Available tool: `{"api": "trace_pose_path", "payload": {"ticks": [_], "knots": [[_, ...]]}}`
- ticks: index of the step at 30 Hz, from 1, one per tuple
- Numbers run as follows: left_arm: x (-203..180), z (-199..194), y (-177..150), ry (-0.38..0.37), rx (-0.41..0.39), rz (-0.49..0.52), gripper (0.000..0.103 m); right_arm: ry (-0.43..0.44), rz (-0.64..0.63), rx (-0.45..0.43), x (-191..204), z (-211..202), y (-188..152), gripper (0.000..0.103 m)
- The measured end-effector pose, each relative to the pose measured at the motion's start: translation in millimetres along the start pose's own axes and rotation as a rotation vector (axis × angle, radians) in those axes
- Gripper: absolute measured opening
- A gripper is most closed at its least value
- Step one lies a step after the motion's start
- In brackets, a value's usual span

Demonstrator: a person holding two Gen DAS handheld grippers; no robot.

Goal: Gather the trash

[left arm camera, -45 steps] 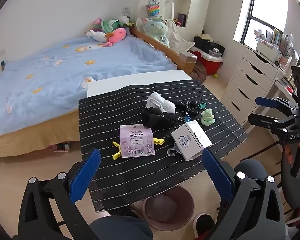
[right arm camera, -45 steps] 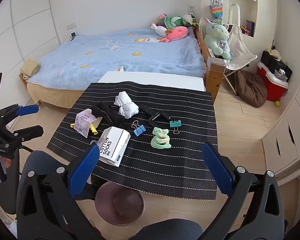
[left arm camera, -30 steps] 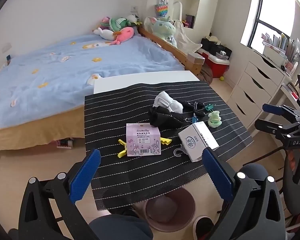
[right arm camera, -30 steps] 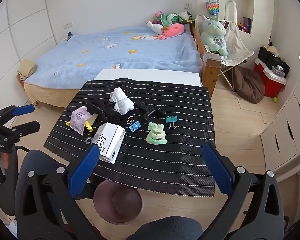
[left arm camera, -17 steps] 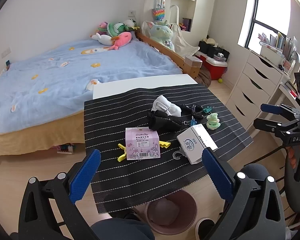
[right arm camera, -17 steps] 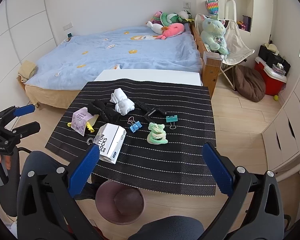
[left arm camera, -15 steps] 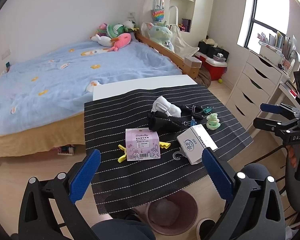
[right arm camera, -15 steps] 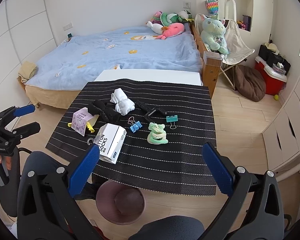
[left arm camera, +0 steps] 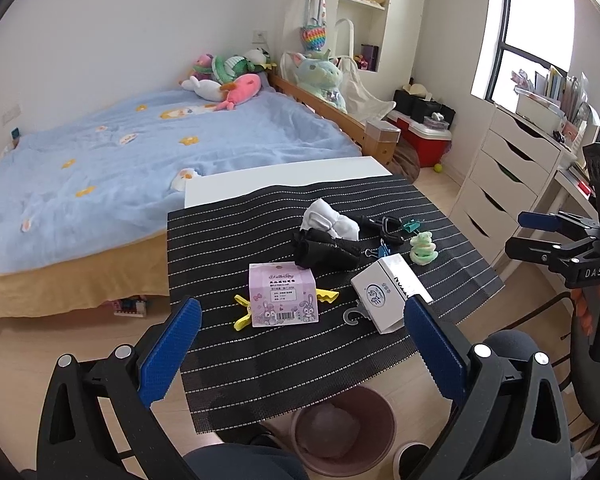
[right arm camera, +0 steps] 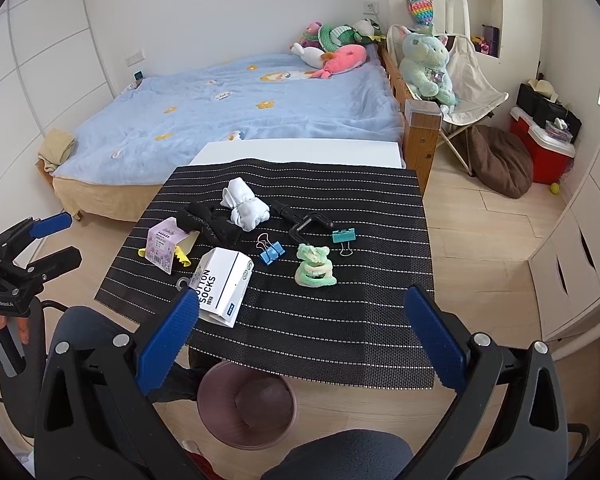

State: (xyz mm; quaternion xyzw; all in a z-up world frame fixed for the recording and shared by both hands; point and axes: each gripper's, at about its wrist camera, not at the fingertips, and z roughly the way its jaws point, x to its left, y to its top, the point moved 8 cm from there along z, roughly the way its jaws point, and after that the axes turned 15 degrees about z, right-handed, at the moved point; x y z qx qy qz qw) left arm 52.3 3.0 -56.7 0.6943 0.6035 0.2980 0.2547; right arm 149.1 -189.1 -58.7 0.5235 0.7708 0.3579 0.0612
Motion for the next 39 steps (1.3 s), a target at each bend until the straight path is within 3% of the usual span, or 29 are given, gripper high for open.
{"api": "trace_pose_path", "payload": {"ticks": [25,39], "knots": [[-2,5,-4,-0.01,0.011,-0.01,0.097,-0.019,0.025,0.017,-13,6,-4,0.1],[0,8,-8,-0.021,0.019,-0.035,0.097,-0.057,-0.045,0.117,-7,53,12,0.1]]}}
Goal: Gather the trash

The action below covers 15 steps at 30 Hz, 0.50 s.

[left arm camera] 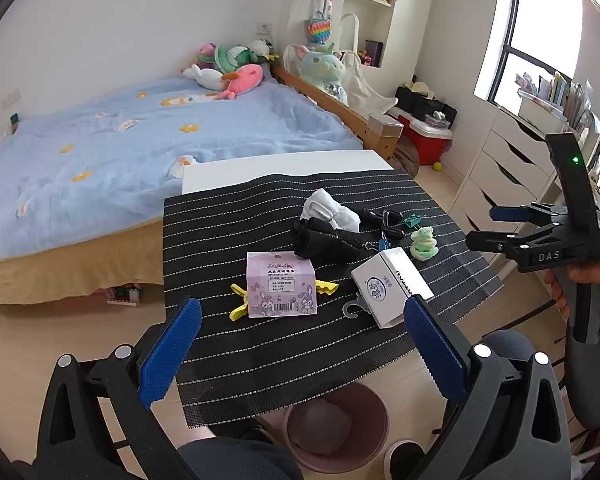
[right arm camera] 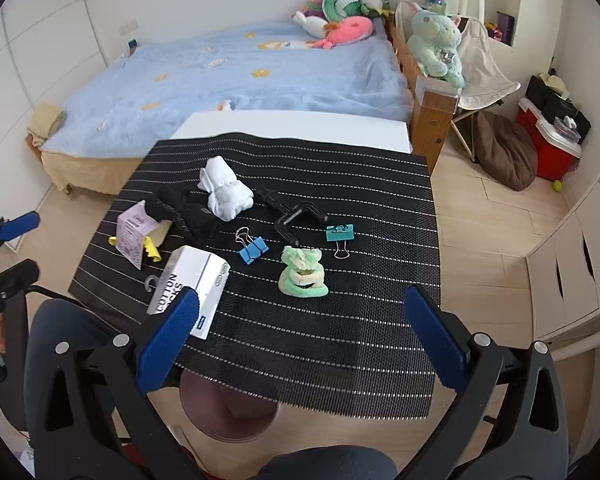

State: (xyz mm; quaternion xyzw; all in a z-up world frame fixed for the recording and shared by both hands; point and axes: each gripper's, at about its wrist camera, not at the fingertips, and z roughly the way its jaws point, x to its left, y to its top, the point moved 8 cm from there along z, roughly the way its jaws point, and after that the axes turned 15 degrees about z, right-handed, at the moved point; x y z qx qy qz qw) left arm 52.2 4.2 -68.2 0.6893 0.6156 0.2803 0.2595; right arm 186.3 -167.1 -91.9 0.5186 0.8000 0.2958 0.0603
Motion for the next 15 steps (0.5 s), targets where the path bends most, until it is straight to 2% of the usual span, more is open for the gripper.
{"api": "trace_pose_path", "payload": {"ticks": [6,15], "knots": [[3,1,-4,-0.002,0.009,-0.012,0.097,-0.042,-0.041,0.071,-1,33,6,0.1],[9,3,-12,-0.002,0.028,-0.026,0.097,-0.031,-0.031,0.152,-6,70,6,0.1]]}}
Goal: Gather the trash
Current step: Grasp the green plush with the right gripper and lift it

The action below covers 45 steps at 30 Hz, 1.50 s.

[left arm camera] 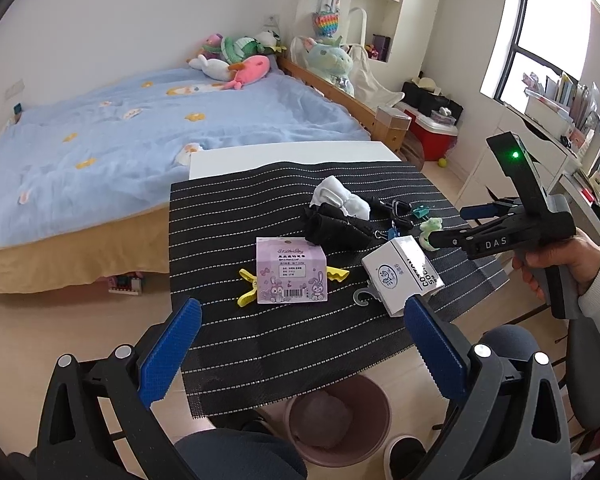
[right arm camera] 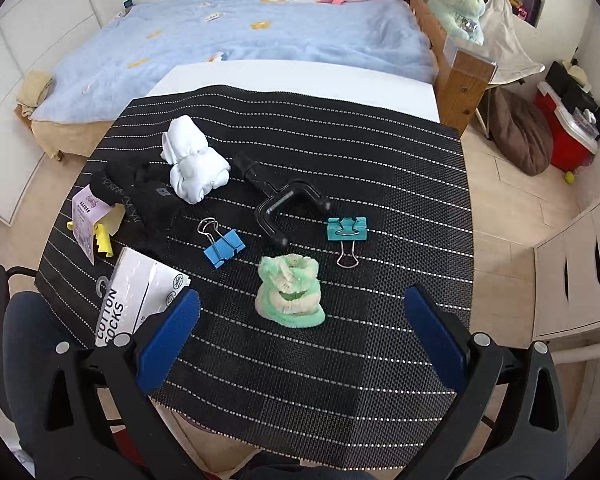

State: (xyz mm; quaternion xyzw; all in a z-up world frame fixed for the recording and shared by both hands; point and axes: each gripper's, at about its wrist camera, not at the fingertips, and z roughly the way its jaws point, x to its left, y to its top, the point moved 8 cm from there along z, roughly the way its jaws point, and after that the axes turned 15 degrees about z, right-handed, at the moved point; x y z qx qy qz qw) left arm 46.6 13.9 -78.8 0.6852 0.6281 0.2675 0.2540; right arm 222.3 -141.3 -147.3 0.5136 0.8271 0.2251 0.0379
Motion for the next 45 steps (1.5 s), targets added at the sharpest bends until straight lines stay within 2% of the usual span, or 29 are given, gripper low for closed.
{"api": "trace_pose_path", "payload": {"ticks": [1,4,6,8,12,14,17,35,45], "knots": [[1,0,-1,0.0,0.002,-0.002,0.097,0.005,0.001,0.005,0,1,-1,0.099],[3,2,-3,-0.001,0.007,-0.007,0.097,0.01,-0.004,0.034,2,9,-2,0.077],[3,3,-4,-0.003,0.01,-0.01,0.097,0.016,0.0,0.05,2,14,-3,0.075],[4,3,-5,-0.004,0.01,-0.01,0.097,0.022,0.004,0.053,4,16,-2,0.063],[4,5,-7,-0.007,0.013,-0.015,0.097,0.028,0.0,0.063,5,19,-4,0.047],[4,5,-7,-0.01,0.014,-0.017,0.097,0.026,0.001,0.06,5,19,-4,0.035],[4,6,-8,-0.012,0.015,-0.016,0.097,0.031,0.004,0.051,5,17,-6,0.028],[2,13,6,-0.017,0.016,0.005,0.097,0.092,0.014,-0.053,17,-45,-20,0.028],[6,37,20,-0.035,0.082,0.039,0.097,0.117,-0.006,-0.071,26,-64,-28,0.028]]}}
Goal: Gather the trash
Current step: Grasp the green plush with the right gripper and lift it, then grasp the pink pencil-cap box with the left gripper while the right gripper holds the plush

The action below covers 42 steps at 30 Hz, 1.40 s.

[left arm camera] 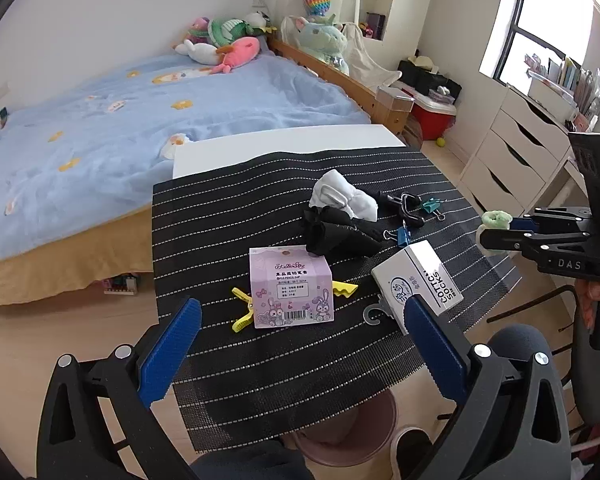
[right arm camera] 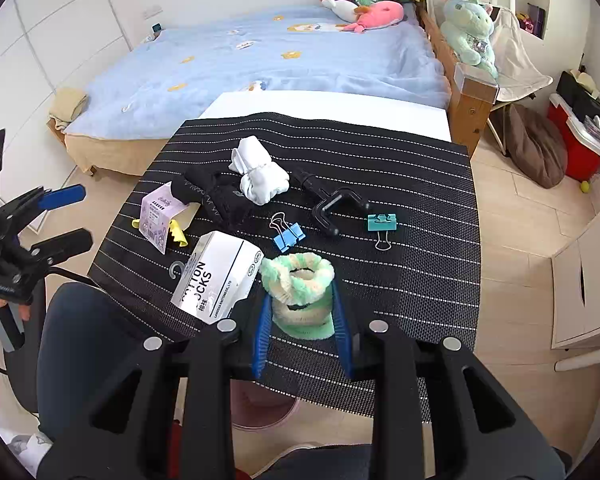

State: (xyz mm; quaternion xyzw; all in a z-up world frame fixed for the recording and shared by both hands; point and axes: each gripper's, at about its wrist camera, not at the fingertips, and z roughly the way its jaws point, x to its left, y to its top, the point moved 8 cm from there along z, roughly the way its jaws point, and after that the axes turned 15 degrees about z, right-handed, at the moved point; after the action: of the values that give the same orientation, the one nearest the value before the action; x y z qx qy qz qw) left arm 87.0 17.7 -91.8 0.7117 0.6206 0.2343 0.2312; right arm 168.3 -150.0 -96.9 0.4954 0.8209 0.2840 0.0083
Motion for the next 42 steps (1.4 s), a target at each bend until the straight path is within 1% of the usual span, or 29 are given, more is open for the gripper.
{"api": "trace_pose_path", "payload": {"ticks": [7,12,17,21,26,27,28,30,35,36,42], "knots": [[3,25,5,-0.002,0.075,0.031,0.097,0.003,0.002,-0.001,-1,-2,-2,0.028],[6,47,6,-0.003,0.144,0.032,0.097,0.006,0.01,0.001,-4,-2,-5,0.028],[9,63,3,0.008,0.195,0.033,0.097,0.008,0.018,0.003,-7,-1,-6,0.028],[11,72,2,0.008,0.216,0.02,0.097,0.009,0.022,0.006,-9,0,-7,0.028],[12,76,3,0.007,0.219,0.002,0.096,0.01,0.027,0.008,-11,1,-7,0.028],[11,77,3,0.005,0.222,0.002,0.092,0.01,0.027,0.008,-12,2,-8,0.028],[11,78,2,0.002,0.226,0.002,0.086,0.01,0.028,0.009,-12,2,-8,0.028],[11,79,2,0.002,0.233,0.002,0.079,0.011,0.028,0.01,-12,3,-8,0.028],[9,80,1,-0.003,0.236,0.006,0.07,0.011,0.028,0.011,-11,5,-9,0.028],[9,80,1,-0.003,0.236,0.008,0.065,0.011,0.028,0.011,-11,4,-9,0.028],[9,78,3,0.014,0.217,0.02,0.064,0.009,0.023,0.011,-10,6,-9,0.028]]}}
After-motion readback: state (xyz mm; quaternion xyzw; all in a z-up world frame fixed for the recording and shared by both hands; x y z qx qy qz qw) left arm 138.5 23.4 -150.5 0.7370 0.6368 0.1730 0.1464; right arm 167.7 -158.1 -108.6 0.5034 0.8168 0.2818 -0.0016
